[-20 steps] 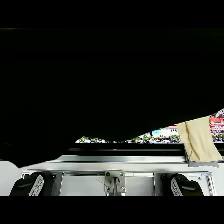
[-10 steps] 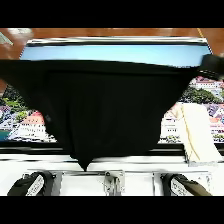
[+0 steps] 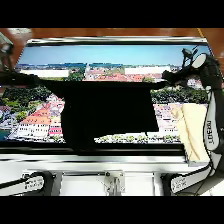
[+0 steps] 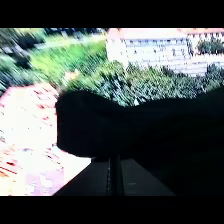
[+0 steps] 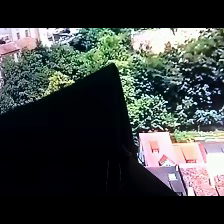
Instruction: Fold the shirts.
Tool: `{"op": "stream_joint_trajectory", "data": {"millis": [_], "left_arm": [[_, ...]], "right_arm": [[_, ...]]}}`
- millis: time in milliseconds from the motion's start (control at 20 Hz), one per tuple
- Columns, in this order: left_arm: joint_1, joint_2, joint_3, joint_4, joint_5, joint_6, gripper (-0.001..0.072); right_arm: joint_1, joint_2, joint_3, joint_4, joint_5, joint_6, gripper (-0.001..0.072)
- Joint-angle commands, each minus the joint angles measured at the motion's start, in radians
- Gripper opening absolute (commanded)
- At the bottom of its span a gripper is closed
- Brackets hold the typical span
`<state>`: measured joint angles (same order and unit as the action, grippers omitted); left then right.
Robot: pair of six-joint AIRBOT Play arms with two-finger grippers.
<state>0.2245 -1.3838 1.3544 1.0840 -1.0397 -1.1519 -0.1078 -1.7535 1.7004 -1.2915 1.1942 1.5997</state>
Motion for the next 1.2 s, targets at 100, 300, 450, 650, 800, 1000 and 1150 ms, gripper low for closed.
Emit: {"op": "stream_joint_trajectory", "data": {"millis": [100,300,450,650,800,1000,1150], "left_arm": [[-0.059,-0.182,-0.002,-0.072,-0.11,-0.215,0.0318],[-0.009,-0.172,0.002,-0.042,-0.352,-0.253,0.0499],[0.065,-0.119,-0.049,0.031,-0.529,-0.217,0.0499],[0.13,0.03,-0.383,0.03,-0.463,-0.145,0.0623],[0.136,0.05,-0.622,-0.069,-0.37,-0.084,0.0623],[0.122,0.05,-0.739,-0.236,-0.189,-0.029,0.0623],[0.084,0.047,-0.739,-0.263,-0.134,-0.03,0.0622]], "right_arm": [[0.005,-0.067,0.001,0.186,0.002,0.024,0.0409],[-0.04,0.03,0.001,0.12,0.18,-0.094,0.0591],[-0.114,0.097,0.0,-0.086,0.464,-0.123,0.059],[-0.234,0.177,-0.17,0.032,0.492,-0.148,0.059],[-0.277,0.206,-0.353,0.24,0.412,-0.19,0.0591],[-0.256,0.205,-0.459,0.294,0.35,-0.215,0.0591],[-0.257,0.205,-0.464,0.298,0.335,-0.218,0.0591]]}}
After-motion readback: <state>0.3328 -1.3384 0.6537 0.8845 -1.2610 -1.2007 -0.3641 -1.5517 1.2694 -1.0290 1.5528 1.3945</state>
